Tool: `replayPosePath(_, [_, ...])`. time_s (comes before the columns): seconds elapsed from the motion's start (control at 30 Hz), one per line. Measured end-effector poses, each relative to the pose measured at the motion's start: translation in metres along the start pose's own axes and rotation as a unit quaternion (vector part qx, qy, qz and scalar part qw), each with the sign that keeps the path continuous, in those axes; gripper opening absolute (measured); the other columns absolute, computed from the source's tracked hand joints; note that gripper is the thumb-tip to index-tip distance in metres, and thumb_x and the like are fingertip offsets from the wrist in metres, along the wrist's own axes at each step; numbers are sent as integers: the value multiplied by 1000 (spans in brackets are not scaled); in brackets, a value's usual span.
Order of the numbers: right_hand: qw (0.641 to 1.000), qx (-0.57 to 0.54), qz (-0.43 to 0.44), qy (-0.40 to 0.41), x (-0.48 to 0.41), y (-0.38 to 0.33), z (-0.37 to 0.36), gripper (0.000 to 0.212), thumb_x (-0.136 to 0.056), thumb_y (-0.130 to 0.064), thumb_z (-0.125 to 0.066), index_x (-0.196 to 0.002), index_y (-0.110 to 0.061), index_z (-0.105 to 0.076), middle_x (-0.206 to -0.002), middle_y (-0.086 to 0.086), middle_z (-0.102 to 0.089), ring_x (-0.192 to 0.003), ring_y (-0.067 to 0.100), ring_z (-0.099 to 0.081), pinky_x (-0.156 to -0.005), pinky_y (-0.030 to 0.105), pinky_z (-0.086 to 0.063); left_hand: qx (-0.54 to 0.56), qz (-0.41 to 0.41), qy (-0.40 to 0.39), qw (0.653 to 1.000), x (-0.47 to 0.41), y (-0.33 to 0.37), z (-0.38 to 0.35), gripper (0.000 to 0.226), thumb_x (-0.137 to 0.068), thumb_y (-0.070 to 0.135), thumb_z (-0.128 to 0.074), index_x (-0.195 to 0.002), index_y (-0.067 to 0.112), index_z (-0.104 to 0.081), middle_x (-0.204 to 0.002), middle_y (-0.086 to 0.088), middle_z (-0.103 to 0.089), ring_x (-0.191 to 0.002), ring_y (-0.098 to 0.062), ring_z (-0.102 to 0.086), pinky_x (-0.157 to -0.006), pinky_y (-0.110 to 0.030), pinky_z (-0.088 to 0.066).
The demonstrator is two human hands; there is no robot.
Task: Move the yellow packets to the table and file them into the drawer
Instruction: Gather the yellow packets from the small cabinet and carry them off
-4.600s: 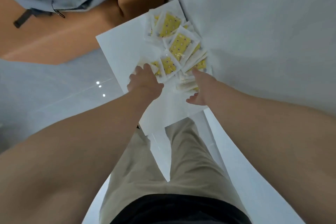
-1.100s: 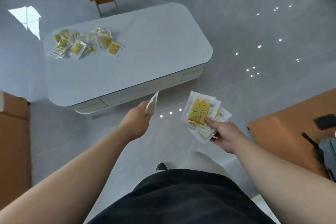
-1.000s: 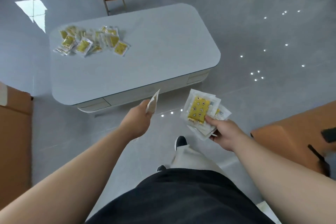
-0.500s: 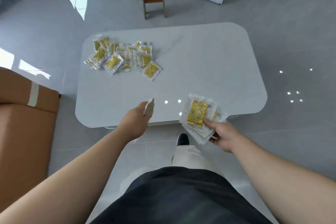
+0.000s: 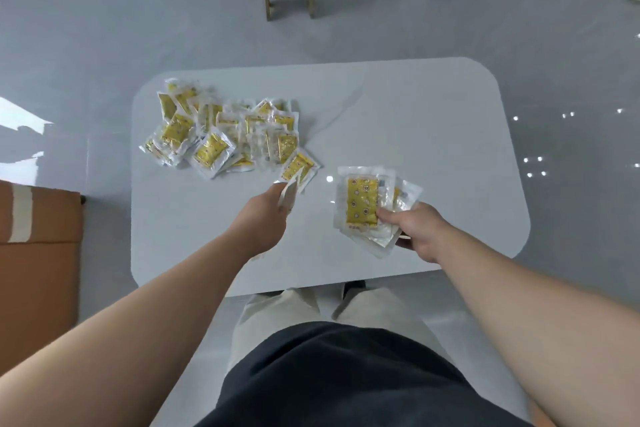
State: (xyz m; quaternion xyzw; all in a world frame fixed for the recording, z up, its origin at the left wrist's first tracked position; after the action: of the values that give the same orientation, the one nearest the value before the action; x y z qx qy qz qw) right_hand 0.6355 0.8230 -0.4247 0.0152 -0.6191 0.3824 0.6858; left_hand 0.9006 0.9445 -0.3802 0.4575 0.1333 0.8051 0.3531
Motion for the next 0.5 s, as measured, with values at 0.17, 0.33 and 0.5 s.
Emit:
replayPosePath(0.17, [988, 156, 9, 5, -44, -39, -20, 51, -79, -31, -86, -118, -9, -61, -115, 10, -68, -103, 26, -68, -79, 36, -60, -1, 4, -8, 1000, -62, -6, 33, 34, -104, 42, -36, -129, 22, -50, -93, -8, -67, -83, -33, -64, -82, -43, -55])
replayPosePath(0.33, [940, 337, 48, -18, -114, -92, -46, 38, -81, -32, -82, -106, -9, -64, -102, 6, -68, -95, 25, -66, -83, 38, -57, -32, 10, -14, 999, -124, -1, 38, 38, -106, 30, -34, -143, 21, -41, -100, -10, -63, -87, -34, -62, -73, -36, -46])
replayPosePath(0.5, [790, 604, 93, -54, -166, -138, -75, 27, -89, -35, -71, -97, -16, -53, -81, -2, -53, -88, 27, -55, -71, 30, -41, -121, -20, 4, 992, -185, 19, 29, 47, -104, 14, -38, -148, 29, -38, -122, -7, -63, -96, -32, -59, -69, -32, -38])
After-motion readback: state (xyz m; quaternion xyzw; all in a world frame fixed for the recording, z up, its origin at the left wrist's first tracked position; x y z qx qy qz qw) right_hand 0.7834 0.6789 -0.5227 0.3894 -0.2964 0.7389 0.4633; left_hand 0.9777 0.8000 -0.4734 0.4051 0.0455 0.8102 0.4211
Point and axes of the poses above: each hand's wrist, its own x-axis away from the middle knuckle, its own z-axis out of the back of the hand, y = z × x, the point moved 8 cm from there along -x, towards the middle knuckle
